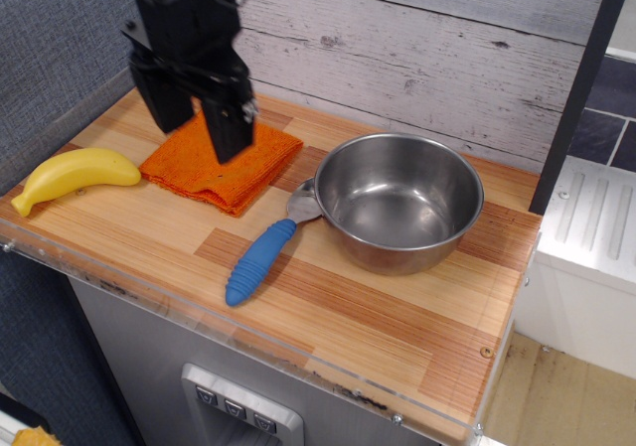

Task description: Move the fork near the pan.

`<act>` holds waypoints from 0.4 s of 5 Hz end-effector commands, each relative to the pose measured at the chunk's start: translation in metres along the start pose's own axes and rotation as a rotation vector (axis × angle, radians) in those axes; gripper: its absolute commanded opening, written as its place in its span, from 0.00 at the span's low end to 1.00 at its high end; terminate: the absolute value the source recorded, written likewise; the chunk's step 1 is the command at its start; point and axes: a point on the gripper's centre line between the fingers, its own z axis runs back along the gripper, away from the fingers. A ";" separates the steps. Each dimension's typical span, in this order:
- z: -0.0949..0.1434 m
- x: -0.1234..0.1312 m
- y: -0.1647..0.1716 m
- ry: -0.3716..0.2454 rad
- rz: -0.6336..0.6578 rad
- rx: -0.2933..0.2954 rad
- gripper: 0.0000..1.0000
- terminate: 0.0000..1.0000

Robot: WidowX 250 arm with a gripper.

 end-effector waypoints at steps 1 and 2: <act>-0.005 -0.002 0.042 -0.002 0.055 0.054 1.00 0.00; -0.003 -0.004 0.050 -0.008 0.067 -0.009 1.00 0.00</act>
